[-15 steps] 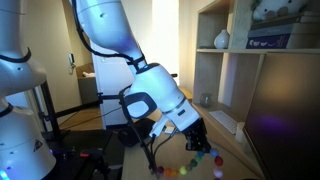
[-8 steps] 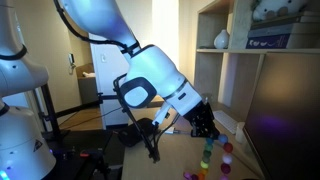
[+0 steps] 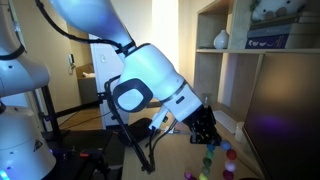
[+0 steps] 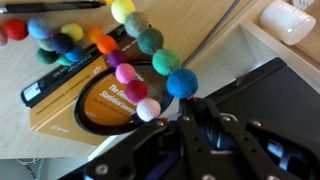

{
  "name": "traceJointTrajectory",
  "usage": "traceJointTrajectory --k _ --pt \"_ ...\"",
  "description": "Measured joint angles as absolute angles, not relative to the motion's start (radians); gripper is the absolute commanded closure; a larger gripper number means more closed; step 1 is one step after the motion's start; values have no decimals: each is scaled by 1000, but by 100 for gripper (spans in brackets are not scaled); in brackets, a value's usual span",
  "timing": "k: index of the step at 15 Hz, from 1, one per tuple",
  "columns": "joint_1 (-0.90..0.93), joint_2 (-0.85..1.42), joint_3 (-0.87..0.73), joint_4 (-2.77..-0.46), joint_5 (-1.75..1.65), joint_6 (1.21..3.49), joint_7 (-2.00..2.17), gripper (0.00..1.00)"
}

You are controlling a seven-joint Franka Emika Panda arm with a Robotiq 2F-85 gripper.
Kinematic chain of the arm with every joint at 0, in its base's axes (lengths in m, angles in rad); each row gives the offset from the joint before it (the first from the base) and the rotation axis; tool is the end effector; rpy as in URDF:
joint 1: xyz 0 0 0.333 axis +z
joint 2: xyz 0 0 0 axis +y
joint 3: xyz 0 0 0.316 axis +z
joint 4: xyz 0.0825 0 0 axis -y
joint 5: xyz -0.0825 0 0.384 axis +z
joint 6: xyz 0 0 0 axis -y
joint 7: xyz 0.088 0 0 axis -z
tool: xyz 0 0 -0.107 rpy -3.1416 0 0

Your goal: Pick the string of beads and place it over the computer

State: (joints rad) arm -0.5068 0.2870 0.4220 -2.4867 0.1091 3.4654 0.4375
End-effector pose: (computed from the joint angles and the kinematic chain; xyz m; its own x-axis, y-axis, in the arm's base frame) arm 0.5175 -0.0575 0.2690 0.5752 -0.6386 0.5112 -0.4881 -0.7695 -0.4119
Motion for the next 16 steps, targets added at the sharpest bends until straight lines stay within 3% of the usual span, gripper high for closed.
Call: traceJointTrajectory --k 11,16 --pt "-679 81 638 -2523 -119 3466 602 96" --pt "-726 -29 639 -2516 -186 3466 724 96"
